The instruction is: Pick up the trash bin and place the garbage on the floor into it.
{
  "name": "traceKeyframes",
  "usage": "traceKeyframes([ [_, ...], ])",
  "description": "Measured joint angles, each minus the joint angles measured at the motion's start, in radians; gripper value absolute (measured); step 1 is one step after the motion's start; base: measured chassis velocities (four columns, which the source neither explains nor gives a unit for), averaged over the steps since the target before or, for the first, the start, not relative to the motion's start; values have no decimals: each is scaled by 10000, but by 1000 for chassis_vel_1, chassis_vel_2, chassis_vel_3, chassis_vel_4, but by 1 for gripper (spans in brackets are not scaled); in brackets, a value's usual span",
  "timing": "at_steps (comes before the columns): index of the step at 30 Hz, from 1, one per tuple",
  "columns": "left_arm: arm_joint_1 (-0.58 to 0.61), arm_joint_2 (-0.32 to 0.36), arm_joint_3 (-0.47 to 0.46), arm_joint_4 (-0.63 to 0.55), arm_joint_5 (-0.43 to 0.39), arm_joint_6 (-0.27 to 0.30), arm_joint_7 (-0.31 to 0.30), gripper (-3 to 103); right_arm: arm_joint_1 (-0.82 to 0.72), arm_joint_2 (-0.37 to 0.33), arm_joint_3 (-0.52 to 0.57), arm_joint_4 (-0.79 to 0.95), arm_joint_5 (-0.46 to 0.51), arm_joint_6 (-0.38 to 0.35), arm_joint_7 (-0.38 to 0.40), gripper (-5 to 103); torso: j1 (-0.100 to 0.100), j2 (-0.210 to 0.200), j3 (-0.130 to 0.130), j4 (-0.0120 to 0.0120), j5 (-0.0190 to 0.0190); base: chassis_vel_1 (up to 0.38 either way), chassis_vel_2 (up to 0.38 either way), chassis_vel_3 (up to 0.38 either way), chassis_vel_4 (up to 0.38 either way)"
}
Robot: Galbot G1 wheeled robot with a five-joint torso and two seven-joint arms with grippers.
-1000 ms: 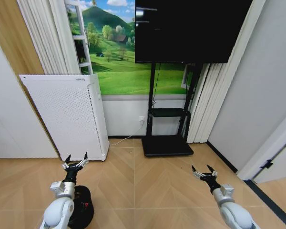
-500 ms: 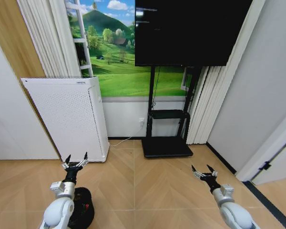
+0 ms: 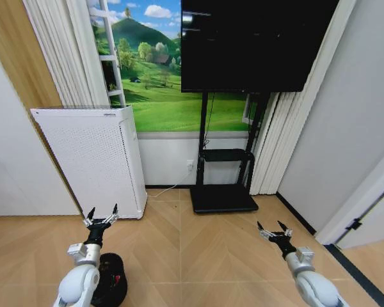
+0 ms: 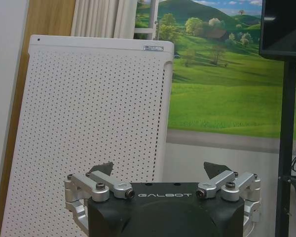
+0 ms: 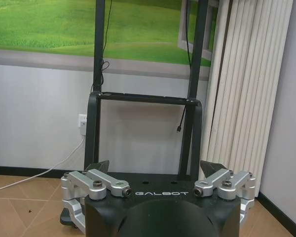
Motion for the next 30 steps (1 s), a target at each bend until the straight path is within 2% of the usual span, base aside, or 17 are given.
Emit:
traceKeyframes([
  [12, 0, 0, 0, 0, 0, 0, 0, 100, 1, 0, 0, 0, 0, 0, 0, 100, 157, 411, 254, 0, 0, 0, 0, 0, 0],
  [15, 0, 0, 0, 0, 0, 0, 0, 100, 0, 0, 0, 0, 0, 0, 0, 100, 264, 667, 402, 0, 0, 0, 0, 0, 0],
  [30, 0, 0, 0, 0, 0, 0, 0, 100, 1, 0, 0, 0, 0, 0, 0, 100, 517, 1288, 770, 0, 0, 0, 0, 0, 0],
])
